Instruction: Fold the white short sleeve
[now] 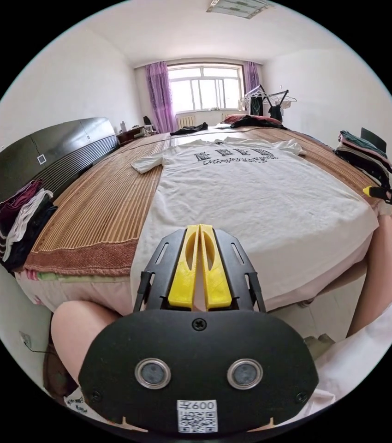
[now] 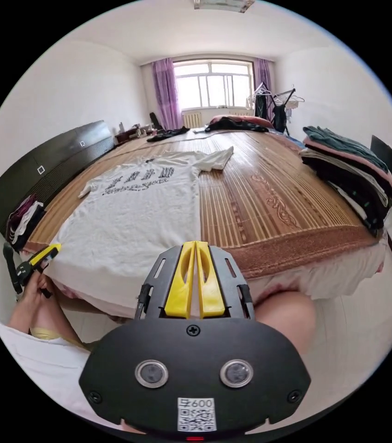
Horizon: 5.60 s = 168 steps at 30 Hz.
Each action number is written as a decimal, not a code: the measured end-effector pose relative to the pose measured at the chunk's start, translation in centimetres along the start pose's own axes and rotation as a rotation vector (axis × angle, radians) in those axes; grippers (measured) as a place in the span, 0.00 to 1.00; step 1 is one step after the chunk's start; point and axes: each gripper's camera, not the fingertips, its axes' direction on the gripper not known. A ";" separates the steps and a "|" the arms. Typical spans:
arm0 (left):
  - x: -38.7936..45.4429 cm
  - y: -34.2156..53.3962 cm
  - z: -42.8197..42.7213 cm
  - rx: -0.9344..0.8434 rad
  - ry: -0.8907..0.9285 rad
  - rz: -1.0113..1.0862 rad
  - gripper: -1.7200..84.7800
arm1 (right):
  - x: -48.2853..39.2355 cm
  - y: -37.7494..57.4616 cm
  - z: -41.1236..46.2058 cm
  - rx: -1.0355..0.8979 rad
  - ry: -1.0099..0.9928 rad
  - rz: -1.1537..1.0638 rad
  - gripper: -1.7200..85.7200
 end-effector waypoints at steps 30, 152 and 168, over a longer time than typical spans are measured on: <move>-10.9 10.3 2.4 0.250 0.070 -0.002 0.02 | 19.4 -35.5 24.2 -0.217 -0.294 0.234 0.01; -18.7 13.7 21.8 0.298 0.047 0.375 0.03 | 4.9 -36.4 31.9 -0.381 -0.189 -0.147 0.01; 13.0 4.4 40.3 -0.168 0.623 0.576 0.03 | 4.3 -36.1 35.2 -0.465 -0.027 -0.274 0.01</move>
